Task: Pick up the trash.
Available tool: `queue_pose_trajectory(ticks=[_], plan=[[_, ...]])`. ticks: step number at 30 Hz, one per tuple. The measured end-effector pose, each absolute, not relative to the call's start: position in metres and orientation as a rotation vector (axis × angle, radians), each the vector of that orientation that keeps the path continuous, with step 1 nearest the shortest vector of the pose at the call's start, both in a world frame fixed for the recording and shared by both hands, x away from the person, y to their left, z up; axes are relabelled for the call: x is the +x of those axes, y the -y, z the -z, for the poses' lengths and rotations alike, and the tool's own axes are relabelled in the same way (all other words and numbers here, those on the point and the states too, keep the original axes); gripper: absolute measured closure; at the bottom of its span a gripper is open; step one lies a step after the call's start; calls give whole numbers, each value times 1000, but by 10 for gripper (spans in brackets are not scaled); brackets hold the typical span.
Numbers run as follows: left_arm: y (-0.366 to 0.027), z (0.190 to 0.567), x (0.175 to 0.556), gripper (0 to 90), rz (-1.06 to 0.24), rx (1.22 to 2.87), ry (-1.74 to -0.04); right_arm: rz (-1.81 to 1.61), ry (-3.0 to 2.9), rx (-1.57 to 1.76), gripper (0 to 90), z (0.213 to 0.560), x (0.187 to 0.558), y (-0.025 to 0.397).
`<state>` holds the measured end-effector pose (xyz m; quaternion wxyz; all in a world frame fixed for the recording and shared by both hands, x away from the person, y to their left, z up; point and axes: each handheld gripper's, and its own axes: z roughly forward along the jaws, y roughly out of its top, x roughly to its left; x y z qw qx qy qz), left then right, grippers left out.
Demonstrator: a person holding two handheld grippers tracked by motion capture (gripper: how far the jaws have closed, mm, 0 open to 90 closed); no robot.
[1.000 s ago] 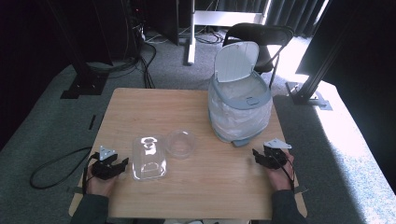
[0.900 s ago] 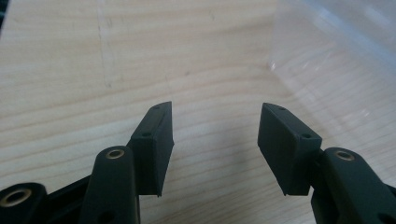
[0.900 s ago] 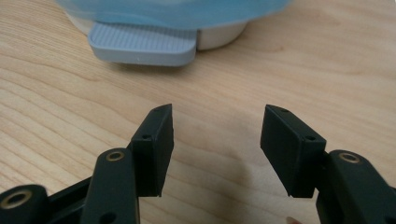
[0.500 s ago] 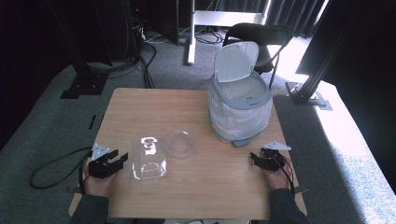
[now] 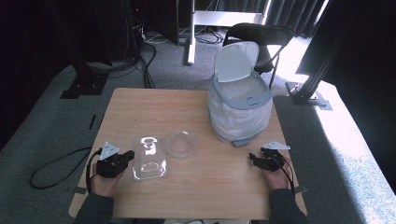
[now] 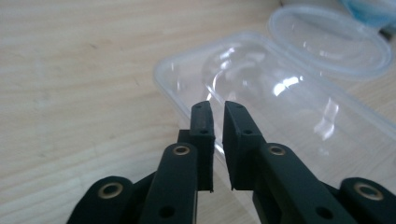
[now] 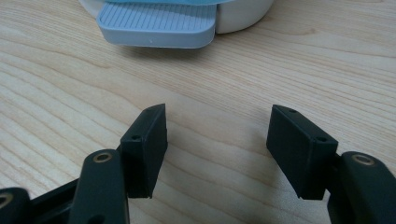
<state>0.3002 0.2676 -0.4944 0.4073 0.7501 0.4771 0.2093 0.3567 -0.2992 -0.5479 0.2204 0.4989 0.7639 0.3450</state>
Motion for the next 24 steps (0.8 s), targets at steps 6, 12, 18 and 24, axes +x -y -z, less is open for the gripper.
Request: queue_pose_trajectory(ticks=[6, 12, 18, 24], plan=[[-271, 496, 300, 819, -554, 1901, -1226, -953, -2112, 1380, 372, 548, 357, 299], [-275, 511, 305, 813, -546, 1967, -1277, -952, -2109, 1382, 371, 548, 356, 299], [-275, 513, 309, 779, -541, 1957, -1283, -953, -2109, 1382, 371, 548, 356, 299], [-284, 506, 305, 721, -546, 1884, -1303, -953, -2108, 1384, 370, 548, 356, 298]])
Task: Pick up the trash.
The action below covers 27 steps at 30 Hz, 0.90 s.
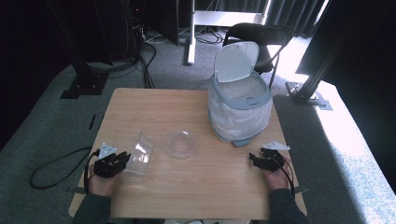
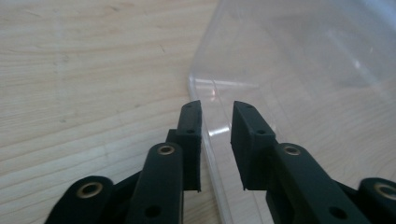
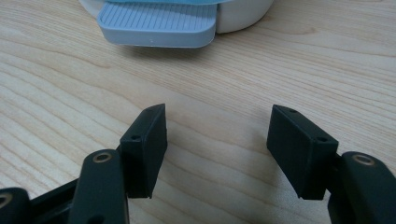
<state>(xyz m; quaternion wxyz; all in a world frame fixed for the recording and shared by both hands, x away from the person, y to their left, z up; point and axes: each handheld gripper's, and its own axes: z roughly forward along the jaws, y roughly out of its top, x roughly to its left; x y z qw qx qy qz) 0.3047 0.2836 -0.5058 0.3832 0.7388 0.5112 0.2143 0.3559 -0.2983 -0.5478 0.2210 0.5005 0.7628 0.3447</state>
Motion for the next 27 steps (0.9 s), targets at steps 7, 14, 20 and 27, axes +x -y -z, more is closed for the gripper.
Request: queue_pose_trajectory(ticks=[7, 14, 20, 27], plan=[[-289, 484, 291, 661, -590, 1812, -1280, -952, -2109, 1384, 370, 548, 356, 298], [-287, 461, 276, 641, -586, 1769, -1224, -952, -2109, 1384, 369, 548, 356, 298], [-275, 448, 265, 628, -584, 1796, -1172, -952, -2109, 1383, 368, 548, 356, 298], [-263, 448, 251, 626, -579, 1866, -1179, -952, -2109, 1383, 367, 548, 356, 298]])
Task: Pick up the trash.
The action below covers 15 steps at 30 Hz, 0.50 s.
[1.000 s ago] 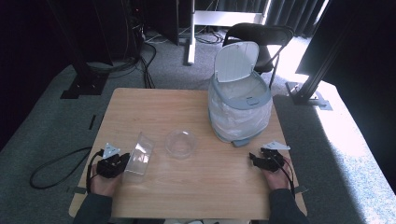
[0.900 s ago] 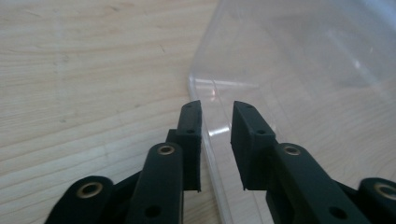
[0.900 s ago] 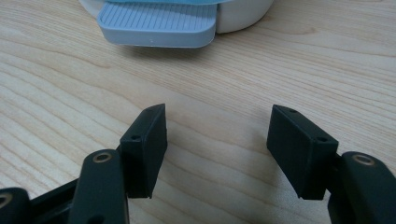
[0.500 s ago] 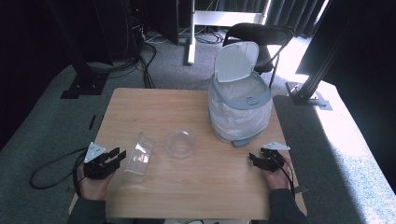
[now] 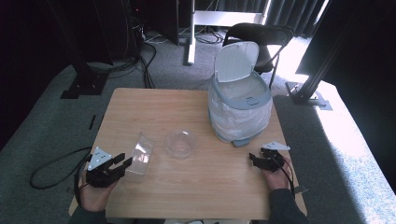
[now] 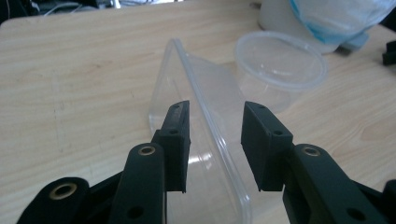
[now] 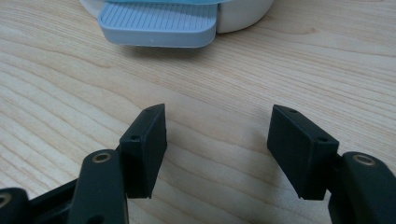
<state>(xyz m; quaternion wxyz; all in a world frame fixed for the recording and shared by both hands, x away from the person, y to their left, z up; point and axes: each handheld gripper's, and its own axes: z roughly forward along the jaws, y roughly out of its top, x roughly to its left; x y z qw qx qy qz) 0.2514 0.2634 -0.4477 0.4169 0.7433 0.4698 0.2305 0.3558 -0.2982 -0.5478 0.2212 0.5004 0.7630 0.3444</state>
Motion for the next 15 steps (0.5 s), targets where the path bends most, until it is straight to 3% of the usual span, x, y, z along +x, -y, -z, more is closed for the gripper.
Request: queue_pose_trajectory(ticks=[15], plan=[[-274, 474, 230, 599, -482, 1909, -1182, -952, -2109, 1383, 367, 548, 356, 298]])
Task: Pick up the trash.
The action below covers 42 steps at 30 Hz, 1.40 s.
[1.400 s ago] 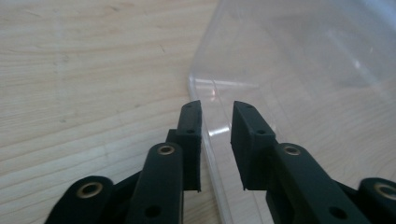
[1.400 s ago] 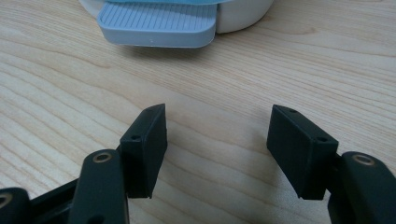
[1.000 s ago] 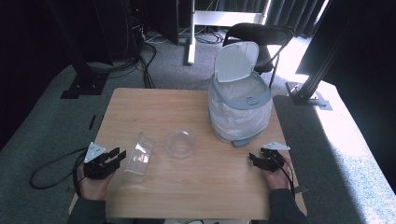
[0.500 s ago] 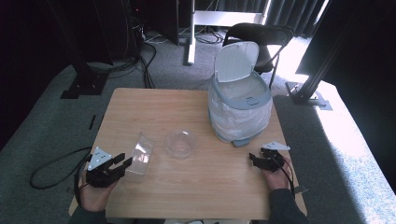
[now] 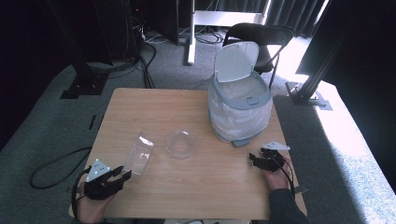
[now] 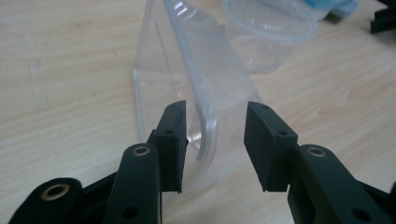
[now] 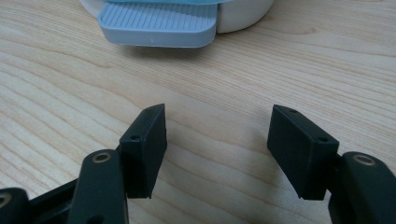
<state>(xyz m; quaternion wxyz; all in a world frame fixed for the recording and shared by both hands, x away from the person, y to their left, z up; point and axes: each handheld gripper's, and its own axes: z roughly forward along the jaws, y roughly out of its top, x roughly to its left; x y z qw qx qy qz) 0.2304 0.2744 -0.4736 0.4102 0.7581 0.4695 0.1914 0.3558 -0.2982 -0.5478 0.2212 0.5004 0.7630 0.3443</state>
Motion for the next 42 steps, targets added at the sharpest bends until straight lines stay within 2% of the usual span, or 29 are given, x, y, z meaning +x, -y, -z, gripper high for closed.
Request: queue_pose_trajectory(ticks=[3, 7, 13, 23, 32, 42], plan=[[-275, 474, 233, 668, -500, 1921, -1183, -952, -2109, 1383, 367, 548, 356, 298], [-271, 472, 244, 711, -534, 1950, -1170, -952, -2109, 1384, 367, 548, 356, 298], [-267, 470, 265, 685, -600, 1962, -1136, -953, -2109, 1384, 367, 548, 356, 298], [-265, 466, 292, 694, -612, 1949, -1146, -953, -2109, 1384, 366, 548, 356, 298], [-266, 458, 297, 770, -605, 1948, -1137, -953, -2109, 1383, 366, 548, 356, 298], [-267, 462, 305, 816, -582, 1957, -1153, -953, -2109, 1384, 366, 548, 356, 298]])
